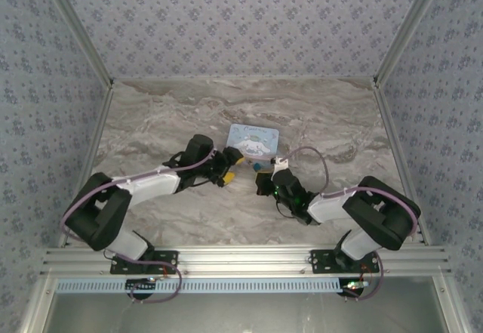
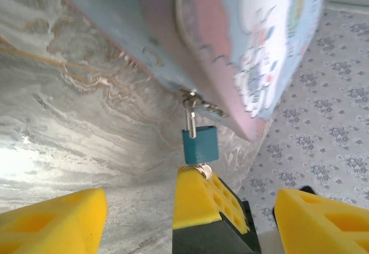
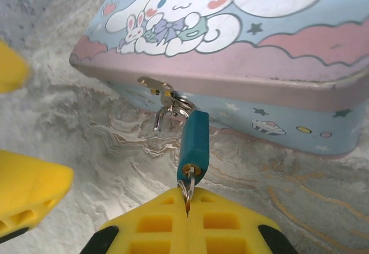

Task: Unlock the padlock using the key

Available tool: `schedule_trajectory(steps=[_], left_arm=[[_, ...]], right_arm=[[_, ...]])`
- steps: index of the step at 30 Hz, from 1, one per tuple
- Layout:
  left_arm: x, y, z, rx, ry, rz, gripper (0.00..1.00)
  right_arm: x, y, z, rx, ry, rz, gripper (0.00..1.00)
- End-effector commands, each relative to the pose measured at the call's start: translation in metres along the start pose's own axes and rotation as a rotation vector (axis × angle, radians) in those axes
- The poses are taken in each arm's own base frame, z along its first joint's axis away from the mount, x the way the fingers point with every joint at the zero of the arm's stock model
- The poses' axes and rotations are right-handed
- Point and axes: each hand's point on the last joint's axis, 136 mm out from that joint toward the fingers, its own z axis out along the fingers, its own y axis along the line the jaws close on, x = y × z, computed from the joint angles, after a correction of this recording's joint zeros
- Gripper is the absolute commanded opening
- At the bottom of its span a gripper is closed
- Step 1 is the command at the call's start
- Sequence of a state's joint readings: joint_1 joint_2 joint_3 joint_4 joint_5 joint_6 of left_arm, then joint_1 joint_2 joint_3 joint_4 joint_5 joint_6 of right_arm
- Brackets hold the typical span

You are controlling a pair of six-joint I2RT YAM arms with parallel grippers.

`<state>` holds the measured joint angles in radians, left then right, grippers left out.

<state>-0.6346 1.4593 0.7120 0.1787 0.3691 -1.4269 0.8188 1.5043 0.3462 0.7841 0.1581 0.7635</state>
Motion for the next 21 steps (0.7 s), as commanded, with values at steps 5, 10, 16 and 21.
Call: schedule_trajectory(steps=[5, 10, 16, 21], left_arm=[[-0.021, 0.001, -0.022, -0.06, -0.092, 0.084, 0.79], [-0.038, 0.008, -0.025, -0.09, -0.134, 0.123, 0.8], [-0.071, 0.005, -0.026, -0.121, -0.182, 0.198, 0.85], [-0.093, -0.012, -0.02, -0.101, -0.179, 0.274, 0.89]], right_arm=[[0.005, -0.01, -0.002, -0.015, 0.077, 0.346, 0.0], [0.008, -0.017, -0.002, 0.007, 0.115, 0.487, 0.01], [0.004, -0.012, -0.001, -0.012, 0.142, 0.538, 0.06], [0.006, -0.025, -0.009, 0.077, 0.141, 0.509, 0.32]])
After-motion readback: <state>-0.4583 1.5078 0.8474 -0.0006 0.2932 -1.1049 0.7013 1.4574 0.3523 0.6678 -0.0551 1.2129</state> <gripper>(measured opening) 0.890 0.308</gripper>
